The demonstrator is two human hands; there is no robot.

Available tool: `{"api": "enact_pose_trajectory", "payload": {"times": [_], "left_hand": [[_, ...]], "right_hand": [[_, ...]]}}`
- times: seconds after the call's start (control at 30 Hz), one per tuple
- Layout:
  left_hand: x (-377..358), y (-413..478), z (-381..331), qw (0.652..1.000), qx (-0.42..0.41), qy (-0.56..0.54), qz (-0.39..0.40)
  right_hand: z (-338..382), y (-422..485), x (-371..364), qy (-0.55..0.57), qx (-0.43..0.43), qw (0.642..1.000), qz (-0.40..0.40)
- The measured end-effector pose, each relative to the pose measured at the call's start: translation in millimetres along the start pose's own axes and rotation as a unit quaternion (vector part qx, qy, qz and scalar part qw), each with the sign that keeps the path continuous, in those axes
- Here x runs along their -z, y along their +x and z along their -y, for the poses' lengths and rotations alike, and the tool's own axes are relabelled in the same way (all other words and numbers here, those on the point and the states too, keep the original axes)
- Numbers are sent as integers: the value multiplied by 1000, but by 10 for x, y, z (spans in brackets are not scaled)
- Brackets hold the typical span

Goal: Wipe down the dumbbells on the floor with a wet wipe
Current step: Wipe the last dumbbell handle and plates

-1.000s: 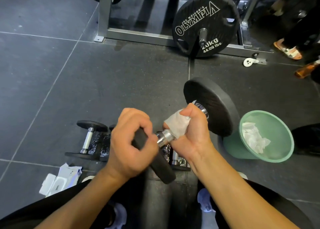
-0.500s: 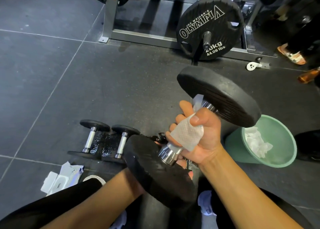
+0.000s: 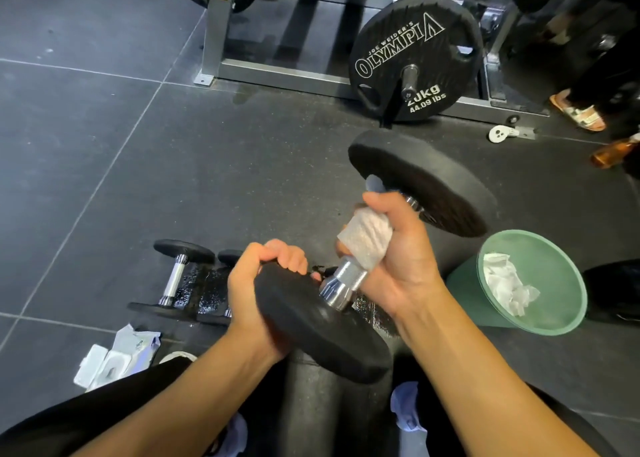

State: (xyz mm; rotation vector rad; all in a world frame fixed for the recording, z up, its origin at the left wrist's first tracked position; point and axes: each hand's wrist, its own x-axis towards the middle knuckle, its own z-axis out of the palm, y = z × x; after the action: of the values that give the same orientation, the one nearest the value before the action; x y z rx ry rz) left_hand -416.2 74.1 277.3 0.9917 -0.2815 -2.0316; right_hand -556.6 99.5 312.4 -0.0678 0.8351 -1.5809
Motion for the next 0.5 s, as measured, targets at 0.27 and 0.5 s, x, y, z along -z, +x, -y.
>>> {"api": "enact_pose_trajectory", "payload": {"times": [0.27, 0.5], "left_hand": [[44, -285, 151, 611, -537, 559, 160], [98, -95, -88, 845, -262, 465, -19]], "right_hand": [[13, 232, 216, -4, -17, 976, -216], [-84, 150, 363, 19, -48, 960, -276]]}}
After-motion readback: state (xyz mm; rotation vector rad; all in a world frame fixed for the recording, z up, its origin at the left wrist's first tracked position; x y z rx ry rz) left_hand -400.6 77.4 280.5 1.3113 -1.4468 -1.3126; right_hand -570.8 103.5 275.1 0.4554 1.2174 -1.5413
